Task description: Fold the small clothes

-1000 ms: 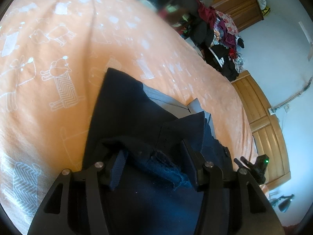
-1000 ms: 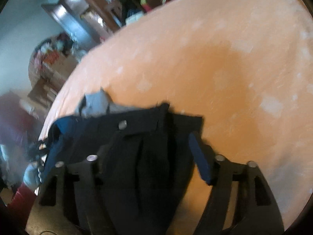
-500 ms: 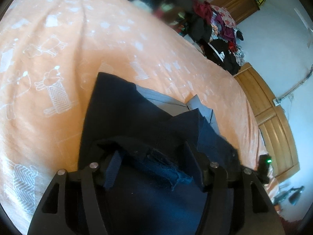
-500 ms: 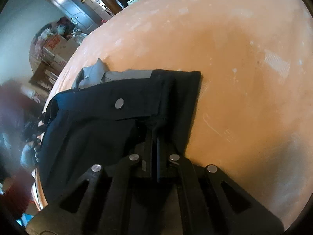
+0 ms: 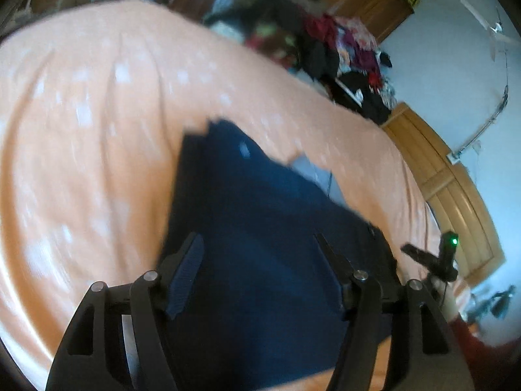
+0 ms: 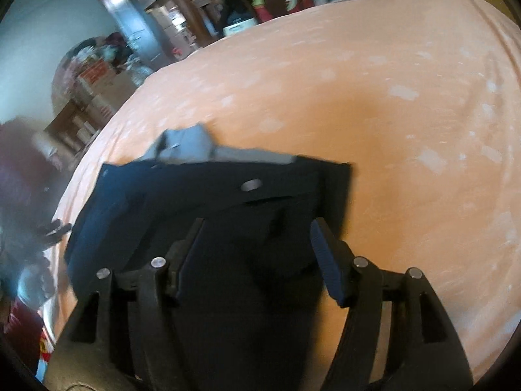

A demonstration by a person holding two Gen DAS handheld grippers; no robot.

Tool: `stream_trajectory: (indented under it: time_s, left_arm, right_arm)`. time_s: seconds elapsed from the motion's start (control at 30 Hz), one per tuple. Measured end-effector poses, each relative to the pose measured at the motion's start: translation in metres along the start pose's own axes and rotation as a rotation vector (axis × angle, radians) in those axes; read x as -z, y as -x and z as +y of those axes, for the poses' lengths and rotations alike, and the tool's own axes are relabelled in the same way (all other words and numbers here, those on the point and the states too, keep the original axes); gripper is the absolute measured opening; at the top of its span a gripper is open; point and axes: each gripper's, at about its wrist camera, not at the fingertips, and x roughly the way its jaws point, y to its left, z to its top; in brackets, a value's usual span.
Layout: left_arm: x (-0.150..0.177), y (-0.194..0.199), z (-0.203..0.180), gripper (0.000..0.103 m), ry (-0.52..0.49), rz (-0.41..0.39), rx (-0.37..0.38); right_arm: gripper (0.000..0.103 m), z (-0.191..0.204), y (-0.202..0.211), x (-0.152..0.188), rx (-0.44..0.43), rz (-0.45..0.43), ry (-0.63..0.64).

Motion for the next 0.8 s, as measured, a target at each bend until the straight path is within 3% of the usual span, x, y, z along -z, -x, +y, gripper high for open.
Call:
stream_trajectory:
  time_s: [0.2,0.3,0.37,0.43,0.5,0.57,0.6,0.8]
  left_arm:
    - [0.044,0.034,0.004,0.068,0.028,-0.047,0.044]
    - [0.039,0.050,0.016,0.068,0.014,-0.065,0.026]
    - [0.025,0.055,0.015,0.068,-0.005,-0.075,0.075]
    - [0.010,0.043,0.006,0.068,-0.033,-0.038,0.146]
    - [0.008,0.017,0.001,0.068,-0.049,0.047,0.171]
    - [0.027,-0.024,0.004,0.064,-0.070,0.214,0.084]
    - [0.036,-0.030,0.004,0.063,-0.091,0.241,0.070]
    - [0.067,-0.003,0.007,0.064,-0.090,0.236,0.133]
  right_arm:
    - [0.072,0.094,-0.011,0.032,-0.206,0.092,0.178]
    - [0.072,0.124,-0.029,0.054,-0.248,0.155,0.232]
    - [0.072,0.132,-0.045,0.061,-0.264,0.189,0.225]
    - [0.073,0.137,-0.058,0.064,-0.297,0.205,0.194]
    - [0.073,0.148,-0.075,0.068,-0.301,0.231,0.206]
    - [0.074,0.154,-0.084,0.078,-0.288,0.267,0.203]
    - [0.074,0.156,-0.084,0.085,-0.283,0.282,0.216]
    - [0.075,0.162,-0.056,0.118,-0.258,0.337,0.287]
